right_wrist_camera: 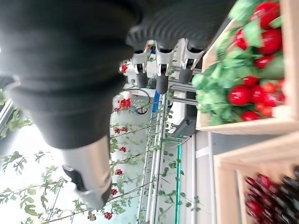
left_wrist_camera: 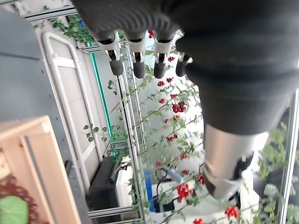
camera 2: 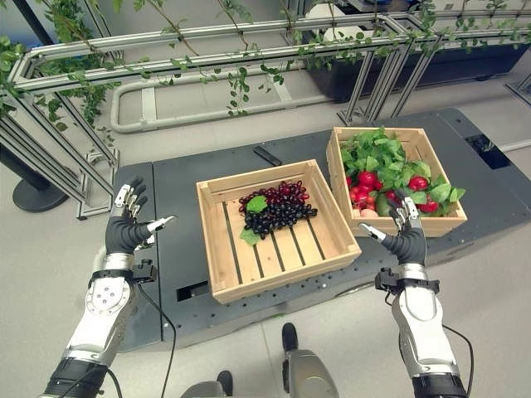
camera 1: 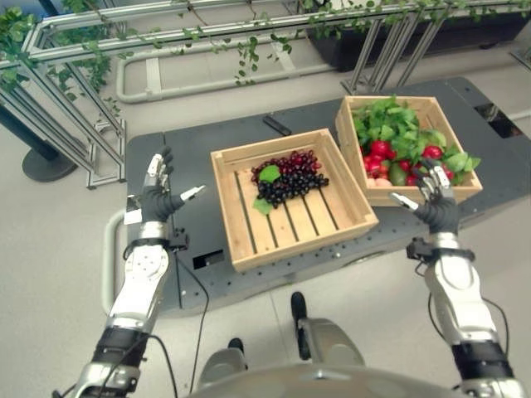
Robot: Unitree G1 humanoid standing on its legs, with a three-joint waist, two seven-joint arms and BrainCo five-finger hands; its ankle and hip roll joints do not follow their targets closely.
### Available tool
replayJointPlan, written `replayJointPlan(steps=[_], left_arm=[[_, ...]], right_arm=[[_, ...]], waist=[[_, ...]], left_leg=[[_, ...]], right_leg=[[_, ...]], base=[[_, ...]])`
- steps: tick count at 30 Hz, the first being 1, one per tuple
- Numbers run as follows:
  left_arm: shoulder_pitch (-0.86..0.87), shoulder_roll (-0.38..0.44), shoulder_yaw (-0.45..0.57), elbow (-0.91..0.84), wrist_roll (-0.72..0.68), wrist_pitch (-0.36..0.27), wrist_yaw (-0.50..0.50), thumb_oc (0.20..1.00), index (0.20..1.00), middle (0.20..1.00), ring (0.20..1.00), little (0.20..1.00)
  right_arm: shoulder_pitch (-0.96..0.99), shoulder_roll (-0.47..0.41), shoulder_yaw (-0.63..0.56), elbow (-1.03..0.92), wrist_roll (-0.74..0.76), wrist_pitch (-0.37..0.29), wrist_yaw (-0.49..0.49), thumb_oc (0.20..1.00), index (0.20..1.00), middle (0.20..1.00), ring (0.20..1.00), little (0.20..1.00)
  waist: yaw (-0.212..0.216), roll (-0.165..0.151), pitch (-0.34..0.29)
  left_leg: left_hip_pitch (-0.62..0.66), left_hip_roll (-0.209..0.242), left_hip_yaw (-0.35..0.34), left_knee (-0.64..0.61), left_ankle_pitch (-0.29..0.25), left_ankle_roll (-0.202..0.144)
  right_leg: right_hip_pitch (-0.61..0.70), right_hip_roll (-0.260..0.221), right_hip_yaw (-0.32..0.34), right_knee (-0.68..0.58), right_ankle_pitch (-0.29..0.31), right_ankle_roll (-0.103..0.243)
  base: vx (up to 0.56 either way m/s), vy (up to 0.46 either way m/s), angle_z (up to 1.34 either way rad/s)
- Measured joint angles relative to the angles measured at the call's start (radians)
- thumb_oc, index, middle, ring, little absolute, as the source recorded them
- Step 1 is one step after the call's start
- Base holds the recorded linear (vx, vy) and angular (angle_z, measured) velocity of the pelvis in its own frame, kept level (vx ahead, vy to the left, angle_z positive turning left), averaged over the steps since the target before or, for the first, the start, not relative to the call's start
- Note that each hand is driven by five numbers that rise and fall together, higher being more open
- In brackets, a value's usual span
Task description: Pick up the fruits from the basket on one side to the basket on the other side
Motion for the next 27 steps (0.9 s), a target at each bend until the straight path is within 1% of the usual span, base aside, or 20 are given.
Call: replayJointPlan(steps=[1, 2, 3, 4, 5, 6, 7, 8, 9, 10, 11, 12, 13, 15, 17, 18, 19, 22, 24, 27], left_arm=[[-0.014, -0.001, -0.002, 0.0, 0.0, 0.0, -0.008, 1.0, 1.0, 1.0, 1.0, 1.0], [-0.031, 0.001, -0.016, -0.001, 0.001, 0.0, -0.014, 1.0, 1.0, 1.0, 1.0, 1.0], [-0.036, 0.002, -0.022, -0.001, 0.001, 0.0, -0.018, 1.0, 1.0, 1.0, 1.0, 1.0], [-0.035, 0.002, -0.025, -0.001, 0.001, 0.0, -0.02, 1.0, 1.0, 1.0, 1.0, 1.0], [-0.03, 0.001, -0.033, -0.001, 0.001, 0.002, -0.023, 1.0, 1.0, 1.0, 1.0, 1.0], [-0.033, 0.001, -0.038, -0.001, 0.001, 0.003, -0.025, 1.0, 1.0, 1.0, 1.0, 1.0], [-0.038, -0.003, -0.048, -0.001, 0.001, 0.003, -0.025, 1.0, 1.0, 1.0, 1.0, 1.0], [-0.044, -0.005, -0.053, -0.002, 0.002, 0.003, -0.025, 1.0, 1.0, 1.0, 1.0, 1.0], [-0.052, -0.004, -0.055, -0.001, 0.003, 0.002, -0.022, 1.0, 1.0, 1.0, 1.0, 1.0], [-0.057, -0.005, -0.056, 0.0, 0.003, 0.003, -0.019, 1.0, 1.0, 1.0, 1.0, 1.0], [-0.056, -0.005, -0.056, 0.0, 0.003, 0.004, -0.019, 1.0, 1.0, 1.0, 1.0, 1.0], [-0.055, -0.004, -0.055, -0.001, 0.003, 0.004, -0.019, 1.0, 1.0, 1.0, 1.0, 1.0], [-0.04, 0.008, -0.05, -0.006, 0.005, 0.003, -0.017, 1.0, 1.0, 1.0, 1.0, 1.0], [-0.028, 0.018, -0.048, -0.007, 0.015, 0.003, -0.017, 1.0, 1.0, 1.0, 1.0, 1.0], [-0.028, 0.016, -0.044, -0.009, 0.022, 0.003, -0.013, 1.0, 1.0, 1.0, 1.0, 1.0], [-0.03, 0.017, -0.044, -0.009, 0.022, 0.003, -0.01, 1.0, 1.0, 1.0, 1.0, 1.0], [-0.031, 0.017, -0.044, -0.01, 0.022, 0.003, -0.008, 1.0, 1.0, 1.0, 1.0, 1.0], [-0.026, 0.019, -0.031, -0.043, 0.023, 0.003, 0.001, 1.0, 1.0, 1.0, 1.0, 1.0], [-0.026, 0.023, -0.013, -0.058, 0.022, 0.003, 0.004, 1.0, 1.0, 1.0, 1.0, 1.0], [-0.026, 0.032, 0.007, -0.067, 0.023, 0.003, 0.011, 1.0, 1.0, 1.0, 1.0, 1.0]], right_arm=[[-0.011, -0.008, -0.004, 0.001, 0.001, -0.004, 0.0, 1.0, 1.0, 1.0, 1.0, 1.0], [0.01, -0.008, -0.015, 0.001, 0.001, -0.004, -0.002, 1.0, 1.0, 1.0, 1.0, 1.0], [0.02, -0.007, -0.018, 0.0, 0.001, -0.004, -0.003, 1.0, 1.0, 1.0, 1.0, 1.0], [0.028, -0.003, -0.018, -0.001, 0.001, -0.005, -0.003, 1.0, 1.0, 1.0, 1.0, 1.0], [0.031, -0.001, -0.021, -0.001, 0.0, -0.006, -0.005, 1.0, 1.0, 1.0, 1.0, 1.0], [0.032, -0.002, -0.022, -0.002, 0.0, -0.006, -0.007, 1.0, 1.0, 1.0, 1.0, 1.0], [0.034, 0.001, -0.024, -0.003, 0.0, -0.006, -0.014, 1.0, 1.0, 1.0, 1.0, 1.0], [0.037, 0.001, -0.026, -0.009, 0.0, -0.006, -0.017, 1.0, 1.0, 1.0, 1.0, 1.0], [0.026, 0.001, -0.025, -0.008, -0.001, -0.006, -0.022, 1.0, 1.0, 1.0, 1.0, 1.0], [0.012, 0.001, -0.02, -0.009, -0.001, -0.006, -0.024, 1.0, 1.0, 1.0, 1.0, 1.0], [0.012, 0.0, -0.021, -0.009, -0.001, -0.006, -0.024, 1.0, 1.0, 1.0, 1.0, 1.0], [0.012, -0.002, -0.021, -0.01, -0.002, -0.006, -0.024, 1.0, 1.0, 1.0, 1.0, 1.0], [0.002, -0.002, -0.017, -0.007, -0.012, -0.006, -0.024, 1.0, 1.0, 1.0, 1.0, 1.0], [-0.002, -0.006, -0.025, -0.007, -0.023, -0.006, -0.029, 1.0, 1.0, 1.0, 1.0, 1.0], [0.001, -0.005, -0.027, -0.006, -0.023, -0.006, -0.032, 1.0, 1.0, 1.0, 1.0, 1.0], [0.003, -0.006, -0.027, -0.006, -0.023, -0.006, -0.033, 1.0, 1.0, 1.0, 1.0, 1.0], [0.003, -0.006, -0.026, -0.006, -0.023, -0.006, -0.033, 1.0, 1.0, 1.0, 1.0, 1.0], [0.001, -0.005, -0.022, -0.006, -0.023, -0.005, -0.032, 1.0, 1.0, 1.0, 1.0, 1.0], [-0.004, -0.005, -0.022, -0.006, -0.023, -0.005, -0.031, 1.0, 1.0, 1.0, 1.0, 1.0], [-0.02, -0.01, -0.021, -0.006, -0.046, -0.002, -0.026, 1.0, 1.0, 1.0, 1.0, 1.0]], waist=[[0.001, 0.006, 0.003], [0.007, 0.006, 0.008], [0.011, -0.004, 0.01], [0.014, -0.019, 0.014], [-0.003, -0.02, 0.019], [-0.01, -0.018, 0.022], [-0.012, -0.007, 0.028], [-0.022, -0.003, 0.033], [-0.021, 0.005, 0.049], [-0.013, 0.016, 0.067], [-0.002, 0.022, 0.071], [-0.002, 0.025, 0.073], [0.011, 0.026, 0.075], [0.007, 0.034, 0.079], [-0.002, 0.034, 0.084], [-0.002, 0.031, 0.085], [-0.001, 0.027, 0.086], [0.011, 0.026, 0.085], [0.028, 0.026, 0.085], [0.031, 0.023, 0.086]], left_leg=[[-0.02, 0.008, 0.003, 0.057, 0.028, -0.009], [-0.085, 0.013, -0.005, 0.166, 0.056, -0.025], [-0.114, 0.015, -0.008, 0.21, 0.089, -0.041], [-0.127, 0.025, 0.001, 0.226, 0.119, -0.031], [-0.155, 0.052, 0.041, 0.213, 0.121, -0.022], [-0.154, 0.068, 0.065, 0.172, 0.123, -0.027], [-0.154, 0.105, 0.133, 0.019, 0.118, -0.029], [-0.141, 0.109, 0.161, -0.079, 0.123, -0.029], [-0.143, 0.11, 0.164, -0.172, 0.123, -0.029], [-0.119, 0.108, 0.159, -0.296, 0.136, -0.014], [-0.114, 0.108, 0.157, -0.33, 0.144, -0.014], [-0.102, 0.105, 0.151, -0.337, 0.148, -0.017], [-0.07, 0.093, 0.124, -0.361, 0.155, -0.007], [-0.05, 0.077, 0.122, -0.372, 0.166, 0.001], [-0.035, 0.078, 0.135, -0.382, 0.232, -0.003], [-0.035, 0.073, 0.145, -0.38, 0.248, -0.026], [-0.036, 0.064, 0.146, -0.384, 0.252, -0.025], [-0.036, 0.032, 0.163, -0.403, 0.258, 0.003], [-0.035, 0.024, 0.17, -0.403, 0.253, 0.011], [-0.032, 0.015, 0.172, -0.403, 0.248, 0.019]], right_leg=[[0.011, 0.018, -0.014, 0.007, -0.037, -0.007], [0.03, 0.03, -0.03, 0.004, -0.041, -0.024], [0.036, 0.029, -0.035, 0.002, -0.043, -0.033], [0.042, 0.019, -0.045, -0.001, -0.041, -0.045], [0.051, 0.015, -0.075, -0.014, -0.041, -0.056], [0.051, 0.016, -0.089, -0.021, -0.043, -0.061], [0.052, 0.017, -0.112, -0.047, -0.047, -0.054], [0.054, 0.02, -0.122, -0.054, -0.038, -0.058], [0.05, 0.025, -0.123, -0.057, -0.034, -0.064], [0.049, 0.035, -0.123, -0.069, -0.027, -0.068], [0.052, 0.043, -0.121, -0.072, -0.027, -0.068], [0.053, 0.052, -0.112, -0.071, -0.026, -0.068], [0.048, 0.065, -0.079, -0.061, -0.024, -0.072], [0.049, 0.074, -0.066, -0.062, -0.025, -0.068], [0.048, 0.077, -0.056, -0.062, -0.028, -0.05], [0.046, 0.07, -0.046, -0.061, -0.031, -0.036], [0.043, 0.062, -0.042, -0.062, -0.032, -0.029], [0.034, 0.031, -0.026, -0.069, -0.029, 0.0], [0.036, 0.022, -0.02, -0.075, -0.024, 0.007], [0.04, 0.015, -0.016, -0.08, -0.023, 0.011]], base=[[0.09, -0.332, 0.17], [0.08, -0.271, 0.28], [0.07, -0.097, 0.23], [0.1, -0.031, 0.41], [0.08, 0.004, 0.48], [0.06, 0.037, 0.65], [0.04, 0.06, 0.51], [0.04, 0.042, 0.49], [0.06, 0.049, 0.22], [0.06, 0.085, -0.02], [0.07, 0.122, -0.18], [0.05, 0.124, -0.54], [0.05, 0.086, -0.6], [0.04, 0.071, -0.42], [0.01, 0.053, -0.17], [0.01, 0.047, -0.14], [0.03, 0.04, -0.1], [0.04, 0.037, -0.03], [0.03, 0.042, -0.03], [0.03, 0.036, -0.01]])
